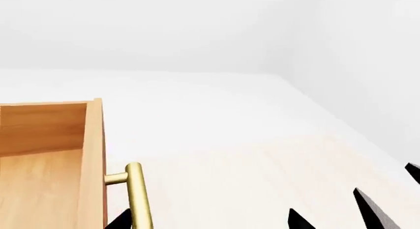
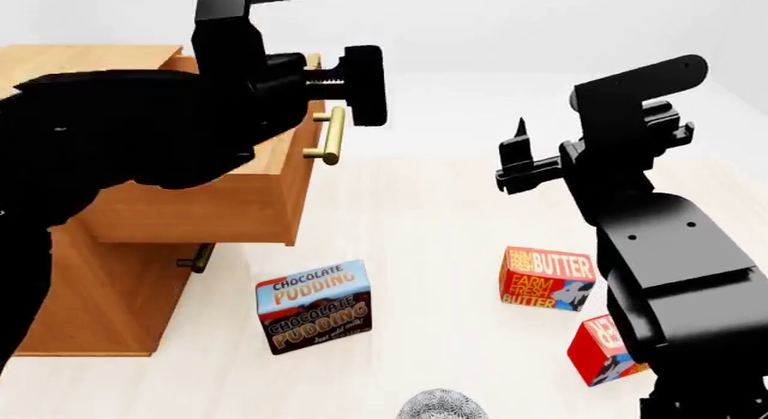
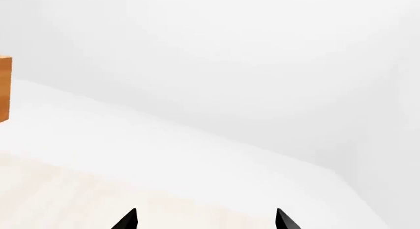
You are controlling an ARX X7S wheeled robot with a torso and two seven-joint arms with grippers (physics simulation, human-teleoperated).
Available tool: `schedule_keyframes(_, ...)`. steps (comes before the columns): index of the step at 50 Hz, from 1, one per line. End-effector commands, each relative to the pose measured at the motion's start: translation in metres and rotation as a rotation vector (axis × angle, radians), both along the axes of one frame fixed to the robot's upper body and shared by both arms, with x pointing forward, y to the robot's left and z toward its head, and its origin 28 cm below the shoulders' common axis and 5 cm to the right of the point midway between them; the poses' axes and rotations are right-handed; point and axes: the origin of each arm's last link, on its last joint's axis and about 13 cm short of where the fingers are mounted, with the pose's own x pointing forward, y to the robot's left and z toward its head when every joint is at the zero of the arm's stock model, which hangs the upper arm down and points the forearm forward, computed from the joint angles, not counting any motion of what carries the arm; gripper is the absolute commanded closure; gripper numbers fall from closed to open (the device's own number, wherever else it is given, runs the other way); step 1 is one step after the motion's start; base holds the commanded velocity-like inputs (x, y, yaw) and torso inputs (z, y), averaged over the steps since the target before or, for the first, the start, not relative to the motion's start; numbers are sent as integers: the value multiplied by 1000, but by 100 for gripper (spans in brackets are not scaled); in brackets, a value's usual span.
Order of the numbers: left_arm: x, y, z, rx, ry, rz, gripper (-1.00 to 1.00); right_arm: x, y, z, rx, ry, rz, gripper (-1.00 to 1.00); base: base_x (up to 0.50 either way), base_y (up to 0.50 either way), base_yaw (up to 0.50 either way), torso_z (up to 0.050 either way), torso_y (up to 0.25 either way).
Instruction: Put the bowl in the top drawer of the cabinet.
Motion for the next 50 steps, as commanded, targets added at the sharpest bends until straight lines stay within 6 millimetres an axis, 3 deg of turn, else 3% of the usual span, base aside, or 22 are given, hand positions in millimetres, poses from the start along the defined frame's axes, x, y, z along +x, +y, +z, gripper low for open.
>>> schedule_keyframes(1, -53, 5, -43, 30, -30, -134, -100, 6, -11, -2, 46, -53, -89, -100, 0, 0, 0, 0, 0)
schedule_keyframes(9, -78, 9, -80, 23, 14, -217, -100, 5, -21, 2, 67, -99, -152, -100, 0, 0, 0, 0, 0)
schedule_keyframes(22, -101, 9, -112, -22, 97, -312, -100, 9, -24, -7, 64, -65, -168, -100, 0, 0, 0, 0, 0)
schedule_keyframes(50, -114, 7, -167, 7, 241, -354, -100, 11, -24, -11, 64, -46, -162, -100, 0, 0, 0, 0, 0)
